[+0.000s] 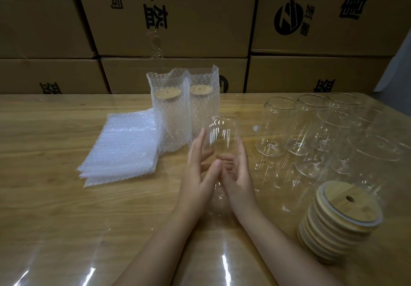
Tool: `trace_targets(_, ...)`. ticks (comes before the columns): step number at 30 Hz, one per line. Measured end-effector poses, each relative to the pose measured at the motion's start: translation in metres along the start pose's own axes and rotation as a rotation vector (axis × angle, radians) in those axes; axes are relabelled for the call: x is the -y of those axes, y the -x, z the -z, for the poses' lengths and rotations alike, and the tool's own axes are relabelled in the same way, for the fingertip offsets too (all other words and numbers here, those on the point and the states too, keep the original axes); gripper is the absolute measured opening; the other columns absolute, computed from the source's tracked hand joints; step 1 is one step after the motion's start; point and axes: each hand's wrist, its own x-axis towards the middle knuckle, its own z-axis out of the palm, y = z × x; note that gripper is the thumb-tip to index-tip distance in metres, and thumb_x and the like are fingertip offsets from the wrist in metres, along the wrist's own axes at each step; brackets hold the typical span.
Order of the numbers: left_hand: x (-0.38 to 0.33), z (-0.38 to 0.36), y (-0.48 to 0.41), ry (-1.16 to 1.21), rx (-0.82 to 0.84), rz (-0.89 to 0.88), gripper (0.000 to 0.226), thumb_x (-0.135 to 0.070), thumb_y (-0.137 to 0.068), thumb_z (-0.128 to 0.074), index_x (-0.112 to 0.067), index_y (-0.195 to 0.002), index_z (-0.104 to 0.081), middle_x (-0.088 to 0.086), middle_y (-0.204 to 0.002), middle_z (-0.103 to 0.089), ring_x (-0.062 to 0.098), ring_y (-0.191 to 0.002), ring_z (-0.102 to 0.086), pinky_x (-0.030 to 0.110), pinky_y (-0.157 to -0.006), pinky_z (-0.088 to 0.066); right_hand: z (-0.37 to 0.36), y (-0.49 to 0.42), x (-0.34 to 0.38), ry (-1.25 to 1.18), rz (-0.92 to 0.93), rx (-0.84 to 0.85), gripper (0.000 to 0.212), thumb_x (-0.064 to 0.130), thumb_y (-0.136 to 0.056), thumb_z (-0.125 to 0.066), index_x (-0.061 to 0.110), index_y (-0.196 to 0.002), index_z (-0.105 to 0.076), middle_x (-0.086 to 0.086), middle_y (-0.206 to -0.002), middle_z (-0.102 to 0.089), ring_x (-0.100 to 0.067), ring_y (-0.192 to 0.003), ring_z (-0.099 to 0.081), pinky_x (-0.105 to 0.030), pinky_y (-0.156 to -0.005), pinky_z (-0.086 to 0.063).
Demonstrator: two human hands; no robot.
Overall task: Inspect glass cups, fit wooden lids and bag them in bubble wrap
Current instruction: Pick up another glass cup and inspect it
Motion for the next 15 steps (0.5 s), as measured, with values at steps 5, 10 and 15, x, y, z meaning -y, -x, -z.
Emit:
trace_targets(5, 0.003, 0.005, -0.008, 0.266, -0.068, 0.179, 0.078, -0.04, -0.069, -0.071, -0.052, -0.134, -0.029, 0.005, -0.136, -0.052, 0.02, -0.114, -0.062, 0.028, -0.08, -0.053, -0.002, 0.004, -0.001, 0.126, 0.034, 0.047, 0.083, 0.058, -0.066, -0.068, 0.054, -0.135, -0.023, 0.007, -0.12, -0.058, -0.001, -0.091, -0.061, -0.02, -0.078, -0.05)
trace_targets(10, 0.004, 0.013, -0.012, 0.17, -0.075, 0.164, 0.08, -0.046, -0.063, -0.076, -0.044, -0.132, -0.036, -0.006, -0.13, -0.057, 0.014, -0.12, -0.057, 0.04, -0.098, -0.048, -0.002, 0.007, -0.001, 0.166, 0.029, 0.095, 0.093, 0.032, -0.068, -0.08, 0.05, -0.139, -0.023, 0.029, -0.13, -0.049, -0.002, -0.122, -0.052, -0.032, -0.103, -0.045)
trace_targets(15, -0.009, 0.009, -0.007, -0.057, -0.141, 0.077, 0.085, -0.045, -0.066, -0.075, -0.04, -0.138, -0.031, -0.007, -0.134, -0.053, 0.006, -0.121, -0.054, 0.037, -0.106, -0.043, -0.001, 0.002, -0.007, 0.13, -0.022, 0.122, 0.092, 0.0, -0.068, -0.081, 0.046, -0.132, -0.033, 0.026, -0.133, -0.047, 0.002, -0.128, -0.047, -0.029, -0.107, -0.043)
